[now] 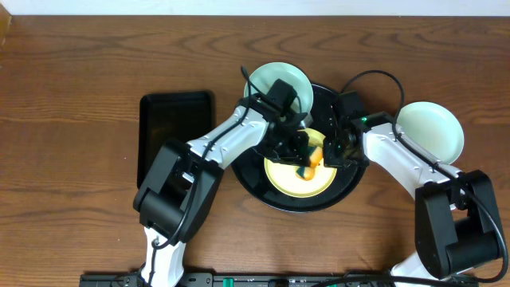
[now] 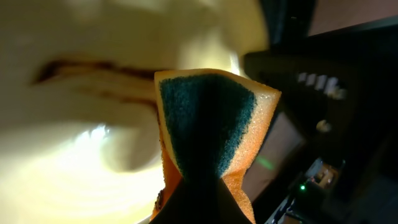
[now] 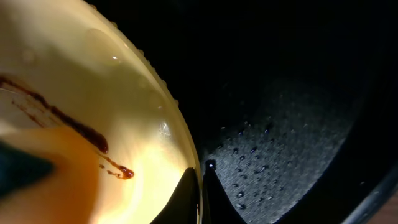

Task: Clean dirty plates on tray and stack at the side
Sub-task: 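Scrub the yellow plate with the sponge in the left gripper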

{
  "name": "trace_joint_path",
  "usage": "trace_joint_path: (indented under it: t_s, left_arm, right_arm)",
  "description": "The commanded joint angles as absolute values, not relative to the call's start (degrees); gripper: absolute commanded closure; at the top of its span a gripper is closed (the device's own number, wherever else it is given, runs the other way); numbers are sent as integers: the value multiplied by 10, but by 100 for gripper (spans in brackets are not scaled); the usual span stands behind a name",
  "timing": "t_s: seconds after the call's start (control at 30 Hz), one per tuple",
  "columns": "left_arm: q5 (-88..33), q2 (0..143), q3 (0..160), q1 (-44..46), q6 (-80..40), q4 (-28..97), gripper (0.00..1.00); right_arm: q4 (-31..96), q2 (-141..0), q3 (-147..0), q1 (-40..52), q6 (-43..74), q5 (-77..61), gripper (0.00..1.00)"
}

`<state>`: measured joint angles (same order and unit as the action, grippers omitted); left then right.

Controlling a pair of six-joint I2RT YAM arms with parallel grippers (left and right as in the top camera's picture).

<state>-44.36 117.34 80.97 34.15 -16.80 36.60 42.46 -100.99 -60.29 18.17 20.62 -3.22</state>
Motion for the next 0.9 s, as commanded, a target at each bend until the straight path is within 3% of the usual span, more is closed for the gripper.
trace_joint_path:
  t_s: [0.0,0.47,0.87]
  left_arm:
    - [-465,1173,808,348,-184,357,92]
    - [-432,1217,808,367,-213,335,92]
    - [-301,1223,808,342,-214,346,92]
  right_arm:
    - [426,-1015,-611,178,258,-72,99]
    - [431,-1015,-611,178,268,-80,99]
    - [449,-1015,-611,178,267,-64,99]
